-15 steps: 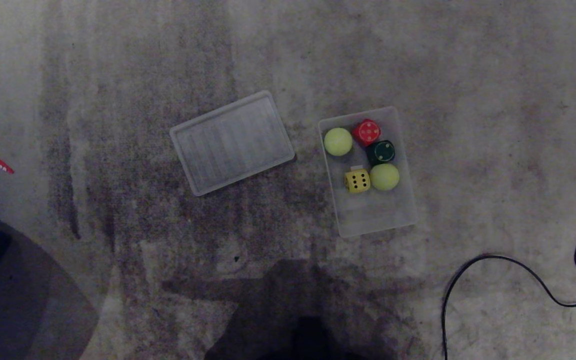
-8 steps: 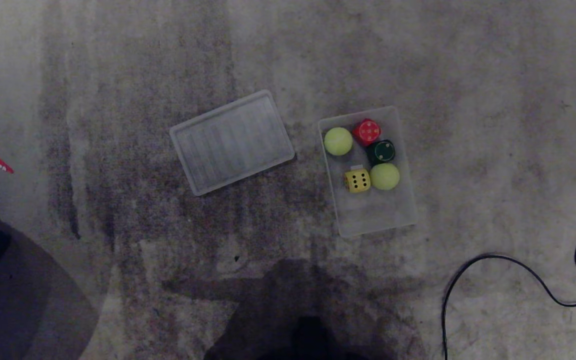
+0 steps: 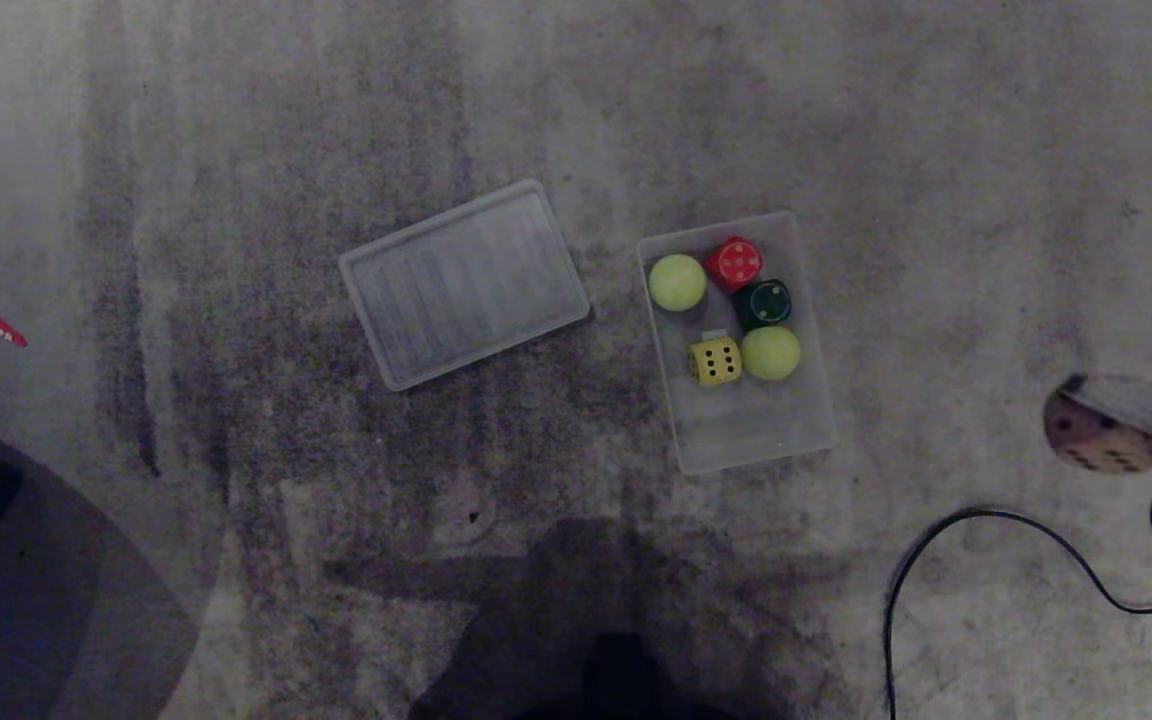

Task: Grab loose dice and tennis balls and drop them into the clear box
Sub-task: Put the toys in the box

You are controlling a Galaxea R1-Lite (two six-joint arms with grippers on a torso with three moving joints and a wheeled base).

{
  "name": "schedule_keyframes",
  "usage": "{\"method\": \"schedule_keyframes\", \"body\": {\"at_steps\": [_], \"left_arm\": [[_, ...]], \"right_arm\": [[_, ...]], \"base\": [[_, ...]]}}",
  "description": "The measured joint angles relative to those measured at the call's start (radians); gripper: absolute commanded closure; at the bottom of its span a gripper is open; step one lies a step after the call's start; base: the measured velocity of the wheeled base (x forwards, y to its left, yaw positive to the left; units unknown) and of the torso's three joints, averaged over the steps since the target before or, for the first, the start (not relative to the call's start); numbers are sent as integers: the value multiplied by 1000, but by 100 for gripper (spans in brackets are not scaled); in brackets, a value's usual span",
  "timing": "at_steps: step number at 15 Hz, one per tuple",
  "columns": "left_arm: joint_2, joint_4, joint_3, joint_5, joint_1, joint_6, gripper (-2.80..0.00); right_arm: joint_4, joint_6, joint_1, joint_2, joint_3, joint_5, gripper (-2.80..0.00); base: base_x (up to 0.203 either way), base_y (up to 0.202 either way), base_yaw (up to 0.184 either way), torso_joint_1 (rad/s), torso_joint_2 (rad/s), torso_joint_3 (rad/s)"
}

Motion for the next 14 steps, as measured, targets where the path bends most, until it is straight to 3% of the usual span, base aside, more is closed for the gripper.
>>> {"method": "schedule_keyframes", "body": {"at_steps": [5, 9, 10, 12, 14], "left_arm": [[0, 0, 0, 0, 0, 0, 0], [0, 0, 0, 0, 0, 0, 0], [0, 0, 0, 0, 0, 0, 0], [0, 0, 0, 0, 0, 0, 0], [0, 0, 0, 0, 0, 0, 0]], "right_arm": [[-354, 307, 187, 357, -169, 4, 0], [-520, 358, 306, 578, -237, 3, 0], [-543, 367, 325, 618, -249, 4, -280], [-548, 431, 342, 668, -261, 7, -280], [-550, 428, 347, 687, -262, 5, -280]], "base": [[0, 0, 0, 0, 0, 0], [0, 0, 0, 0, 0, 0], [0, 0, 0, 0, 0, 0], [0, 0, 0, 0, 0, 0], [0, 0, 0, 0, 0, 0]]}}
